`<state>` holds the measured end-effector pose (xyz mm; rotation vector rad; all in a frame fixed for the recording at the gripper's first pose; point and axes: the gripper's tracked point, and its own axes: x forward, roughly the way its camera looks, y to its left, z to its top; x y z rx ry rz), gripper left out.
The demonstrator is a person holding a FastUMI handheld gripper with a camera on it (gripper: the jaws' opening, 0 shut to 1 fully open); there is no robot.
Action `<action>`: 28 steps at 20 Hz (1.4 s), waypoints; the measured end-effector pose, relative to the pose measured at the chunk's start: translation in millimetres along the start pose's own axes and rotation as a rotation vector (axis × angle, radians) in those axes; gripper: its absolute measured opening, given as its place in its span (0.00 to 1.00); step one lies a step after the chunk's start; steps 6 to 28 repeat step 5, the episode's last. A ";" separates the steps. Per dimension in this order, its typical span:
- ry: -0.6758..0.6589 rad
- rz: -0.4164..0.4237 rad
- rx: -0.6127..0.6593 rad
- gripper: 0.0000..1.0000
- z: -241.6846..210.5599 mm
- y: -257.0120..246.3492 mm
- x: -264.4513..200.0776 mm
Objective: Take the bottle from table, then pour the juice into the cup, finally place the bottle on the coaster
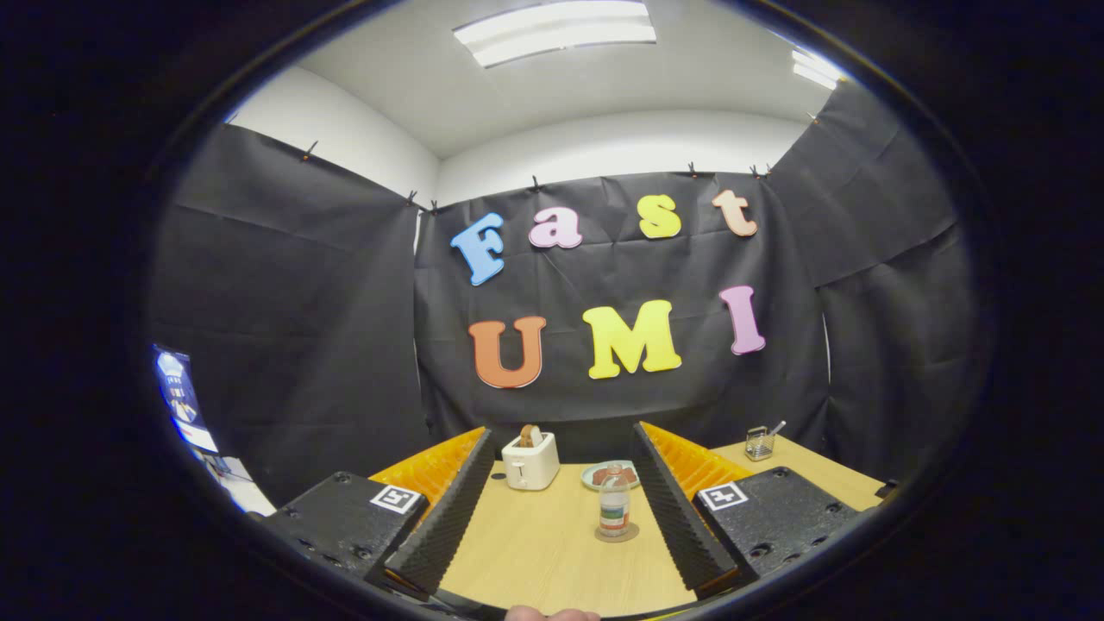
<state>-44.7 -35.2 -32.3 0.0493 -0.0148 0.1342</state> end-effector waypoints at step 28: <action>0.015 0.013 -0.004 1.00 -4.6 5.3 0.5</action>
